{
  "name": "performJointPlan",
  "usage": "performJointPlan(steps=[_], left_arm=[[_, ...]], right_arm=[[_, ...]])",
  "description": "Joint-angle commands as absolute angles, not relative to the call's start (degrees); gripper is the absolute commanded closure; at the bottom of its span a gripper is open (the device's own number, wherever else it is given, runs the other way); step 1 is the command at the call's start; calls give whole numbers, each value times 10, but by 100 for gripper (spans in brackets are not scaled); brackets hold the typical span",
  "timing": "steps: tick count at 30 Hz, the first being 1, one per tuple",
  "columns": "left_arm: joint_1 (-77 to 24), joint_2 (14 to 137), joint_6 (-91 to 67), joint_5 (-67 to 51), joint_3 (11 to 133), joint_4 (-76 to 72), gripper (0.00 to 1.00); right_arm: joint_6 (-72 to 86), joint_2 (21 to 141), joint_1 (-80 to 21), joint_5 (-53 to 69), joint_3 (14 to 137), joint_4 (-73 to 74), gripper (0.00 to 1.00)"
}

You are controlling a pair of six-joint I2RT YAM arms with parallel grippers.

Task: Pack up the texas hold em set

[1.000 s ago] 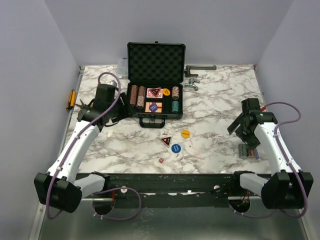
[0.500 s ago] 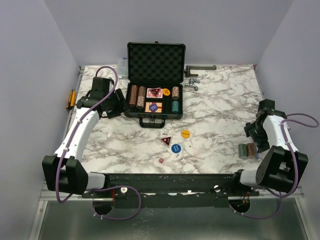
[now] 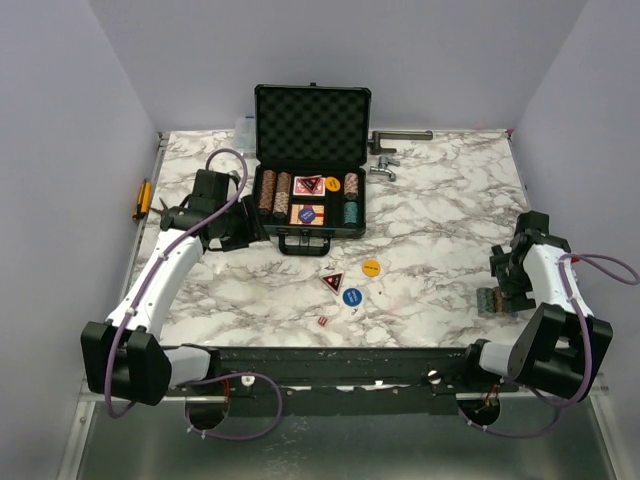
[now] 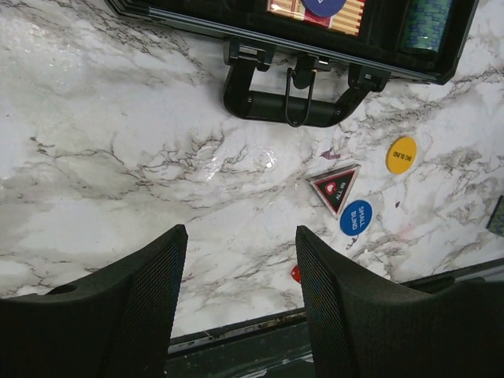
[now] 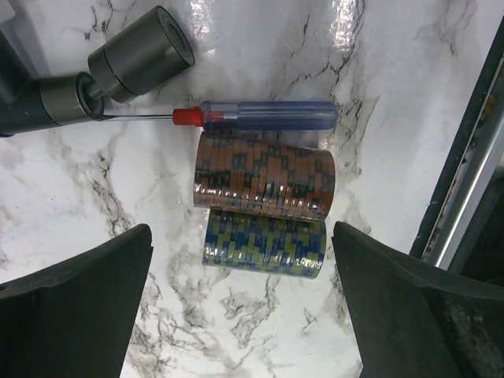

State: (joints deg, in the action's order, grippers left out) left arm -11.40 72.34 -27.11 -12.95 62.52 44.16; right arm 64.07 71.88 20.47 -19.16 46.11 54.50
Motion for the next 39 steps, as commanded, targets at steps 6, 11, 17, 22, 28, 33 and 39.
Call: performJointPlan(steps=[6, 11, 17, 22, 28, 33, 39], left_arm=[[-122, 671, -257, -152, 573, 425, 42], [-129, 661, -255, -160, 549, 419, 42], [-134, 657, -252, -161, 540, 415, 42], [-137, 655, -248, -162, 538, 414, 42], [-140, 647, -244, -160, 529, 413, 42], [-141, 638, -242, -157, 517, 412, 43], [-141, 631, -238, -152, 509, 412, 44]], right_arm=[[704, 731, 216, -230, 463, 545, 0], [690, 749, 223, -233, 452, 547, 0], [650, 757, 228, -205, 425, 498, 0], [635, 754, 228, -198, 404, 467, 1], [621, 745, 228, -211, 405, 454, 19], [614, 739, 228, -214, 408, 454, 38], [608, 734, 228, -209, 424, 472, 57]])
